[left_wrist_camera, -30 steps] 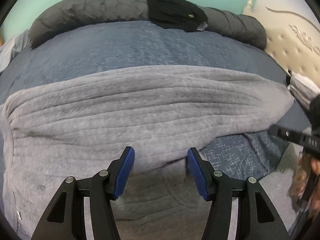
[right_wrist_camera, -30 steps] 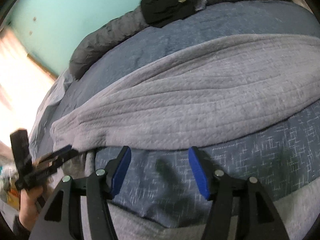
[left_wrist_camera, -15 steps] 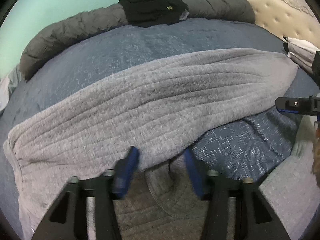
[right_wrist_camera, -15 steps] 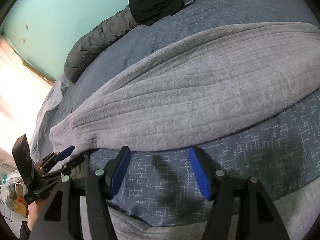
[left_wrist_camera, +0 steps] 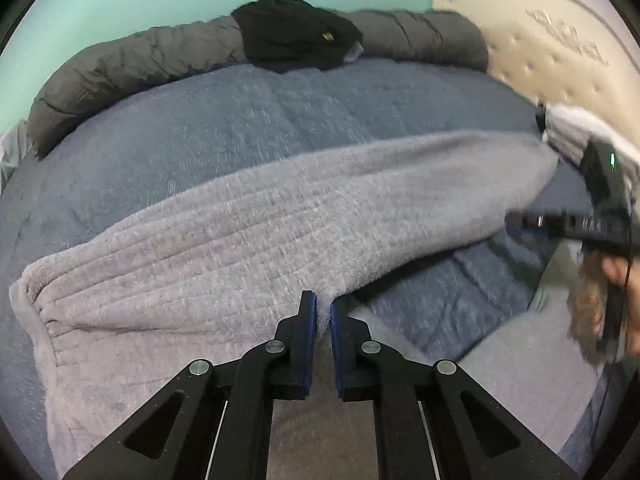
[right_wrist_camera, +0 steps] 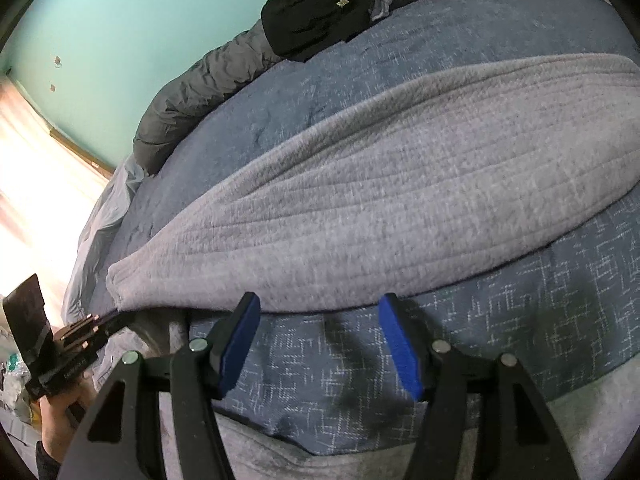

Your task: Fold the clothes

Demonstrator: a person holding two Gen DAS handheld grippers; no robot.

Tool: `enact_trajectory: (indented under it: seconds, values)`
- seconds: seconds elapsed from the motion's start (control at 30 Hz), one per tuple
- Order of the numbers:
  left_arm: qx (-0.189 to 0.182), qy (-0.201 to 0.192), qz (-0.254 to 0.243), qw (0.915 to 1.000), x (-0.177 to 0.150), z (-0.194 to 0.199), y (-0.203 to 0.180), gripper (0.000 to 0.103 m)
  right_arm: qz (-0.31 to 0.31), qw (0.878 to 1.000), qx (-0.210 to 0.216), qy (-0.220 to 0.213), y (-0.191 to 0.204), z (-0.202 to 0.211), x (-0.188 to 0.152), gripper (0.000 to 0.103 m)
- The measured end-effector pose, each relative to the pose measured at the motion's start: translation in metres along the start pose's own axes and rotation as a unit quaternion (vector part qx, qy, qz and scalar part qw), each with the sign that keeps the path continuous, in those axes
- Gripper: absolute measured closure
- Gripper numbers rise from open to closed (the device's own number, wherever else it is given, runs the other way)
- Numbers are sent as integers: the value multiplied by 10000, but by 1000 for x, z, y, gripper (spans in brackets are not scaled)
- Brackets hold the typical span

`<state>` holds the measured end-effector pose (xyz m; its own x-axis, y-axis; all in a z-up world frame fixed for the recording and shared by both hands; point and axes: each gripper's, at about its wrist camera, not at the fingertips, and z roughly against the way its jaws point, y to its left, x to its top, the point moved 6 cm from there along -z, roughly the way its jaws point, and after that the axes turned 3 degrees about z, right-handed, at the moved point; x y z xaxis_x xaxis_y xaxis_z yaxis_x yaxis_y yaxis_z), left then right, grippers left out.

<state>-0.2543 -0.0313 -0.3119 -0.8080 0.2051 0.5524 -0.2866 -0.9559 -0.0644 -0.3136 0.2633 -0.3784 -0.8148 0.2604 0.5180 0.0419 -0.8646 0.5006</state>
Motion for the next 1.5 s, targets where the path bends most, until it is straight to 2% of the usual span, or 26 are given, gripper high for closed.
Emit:
enact_trajectory:
  seconds: [0.1, 0.23, 0.3, 0.53, 0.6, 0.8, 0.9, 1.13, 1.33, 1.43, 1.47, 1.5]
  values:
    - [-11, 327, -96, 9994, -13, -18, -4, 95, 35, 10000, -15, 32, 1, -2, -1, 40]
    - [-112, 126, 184, 9997, -10, -13, 2, 91, 7, 10000, 28, 83, 0, -6, -3, 40]
    - [-151, 16, 370, 9992, -8, -6, 8, 82, 7, 10000, 52, 62, 2, -6, -2, 40]
    - [92, -210, 979, 9949, 14, 27, 66, 65, -116, 9997, 224, -28, 5, -4, 7, 40]
    - [182, -267, 1149, 9929, 20, 36, 84, 53, -141, 9995, 289, -83, 7, -3, 12, 40]
    - [451, -435, 1657, 9842, 40, 65, 141, 50, -207, 9989, 416, -91, 9, -2, 14, 40]
    - [814, -346, 1976, 9763, 48, 71, 188, 50, -222, 9985, 474, -141, 10, 0, 17, 40]
    - [1502, -220, 2200, 9636, 58, 67, 259, 50, -243, 9980, 566, -113, 15, -4, 18, 40]
    - [1519, 180, 2691, 9509, 33, 36, 299, 49, -197, 9981, 581, -12, 18, -11, 14, 40]
    - [1395, 311, 2697, 9523, 18, 26, 300, 49, -218, 9981, 578, -36, 17, -11, 16, 40]
    - [1335, 374, 2677, 9535, 13, 24, 299, 52, -225, 9981, 576, -42, 17, -11, 16, 40]
    - [1275, 436, 2656, 9546, 8, 22, 297, 61, -229, 9981, 576, -44, 17, -10, 15, 40]
